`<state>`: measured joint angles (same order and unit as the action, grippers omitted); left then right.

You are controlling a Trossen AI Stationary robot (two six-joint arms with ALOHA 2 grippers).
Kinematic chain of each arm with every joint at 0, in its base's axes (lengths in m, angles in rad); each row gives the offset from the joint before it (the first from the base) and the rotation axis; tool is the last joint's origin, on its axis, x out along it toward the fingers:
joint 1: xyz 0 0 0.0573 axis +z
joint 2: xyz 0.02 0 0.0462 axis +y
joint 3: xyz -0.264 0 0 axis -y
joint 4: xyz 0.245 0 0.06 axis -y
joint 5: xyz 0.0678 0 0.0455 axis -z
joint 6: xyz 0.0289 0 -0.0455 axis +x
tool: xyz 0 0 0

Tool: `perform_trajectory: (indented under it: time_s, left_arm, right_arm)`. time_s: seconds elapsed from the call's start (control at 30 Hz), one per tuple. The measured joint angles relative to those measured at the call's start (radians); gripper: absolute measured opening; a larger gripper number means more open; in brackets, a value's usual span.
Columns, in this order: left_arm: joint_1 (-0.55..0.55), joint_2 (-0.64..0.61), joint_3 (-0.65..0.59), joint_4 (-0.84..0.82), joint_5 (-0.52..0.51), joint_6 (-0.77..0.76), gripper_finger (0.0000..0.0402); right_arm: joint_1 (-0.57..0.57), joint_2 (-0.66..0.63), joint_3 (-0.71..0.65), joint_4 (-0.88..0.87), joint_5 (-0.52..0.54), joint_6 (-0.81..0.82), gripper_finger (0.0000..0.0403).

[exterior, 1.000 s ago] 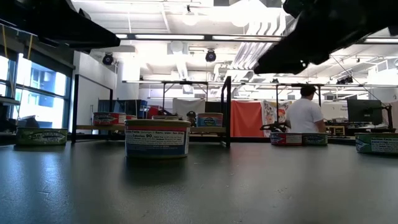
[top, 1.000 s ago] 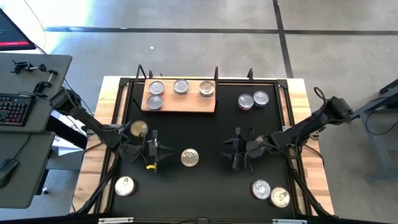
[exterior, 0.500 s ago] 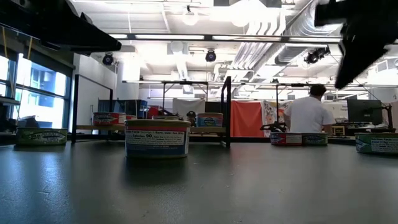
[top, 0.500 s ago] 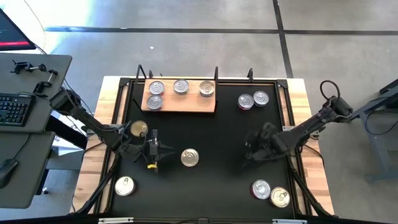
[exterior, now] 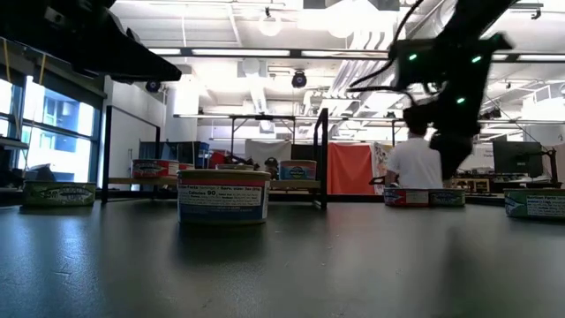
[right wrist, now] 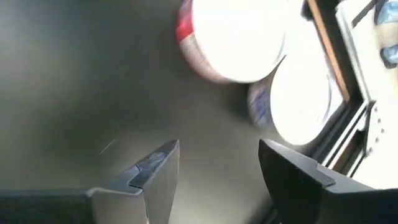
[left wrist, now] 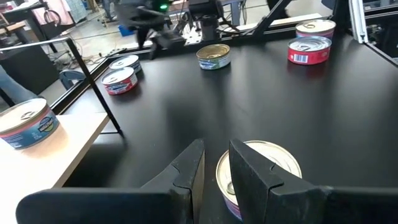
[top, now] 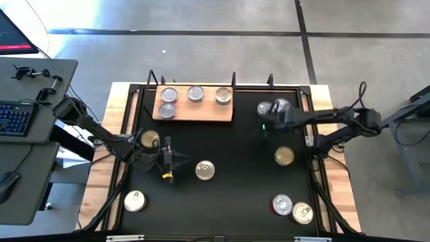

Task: Stack canned seafood by type on shelf
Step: Put the green tuna can on the shelf aligned with the green tuna can

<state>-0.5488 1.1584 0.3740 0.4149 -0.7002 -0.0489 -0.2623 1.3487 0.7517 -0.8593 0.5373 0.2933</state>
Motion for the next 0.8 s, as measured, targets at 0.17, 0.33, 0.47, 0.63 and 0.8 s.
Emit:
perform_trajectory:
  time_s: [0.17,0.33,0.47,0.63,0.8]
  left_arm:
    - [0.000,0.000,0.000,0.000,0.000,-0.008,0.0064]
    - [0.000,0.000,0.000,0.000,0.000,-0.026,0.0064]
    - [0.000,0.000,0.000,0.000,0.000,-0.026,0.0064]
    - [-0.001,0.000,0.000,0.000,0.001,-0.027,0.0064]
    - [-0.002,0.000,0.000,-0.002,0.002,-0.029,0.0064]
  right_arm:
    - [-0.225,0.000,0.000,0.147,-0.059,-0.244,0.0213]
    - [-0.362,0.000,0.000,0.201,-0.110,-0.340,0.0213]
    - [-0.418,0.004,-0.001,0.242,-0.195,-0.386,0.0213]
    - [-0.447,0.068,-0.001,0.242,-0.208,-0.448,0.0199]
    - [-0.458,0.161,0.002,0.231,-0.184,-0.460,0.0155]
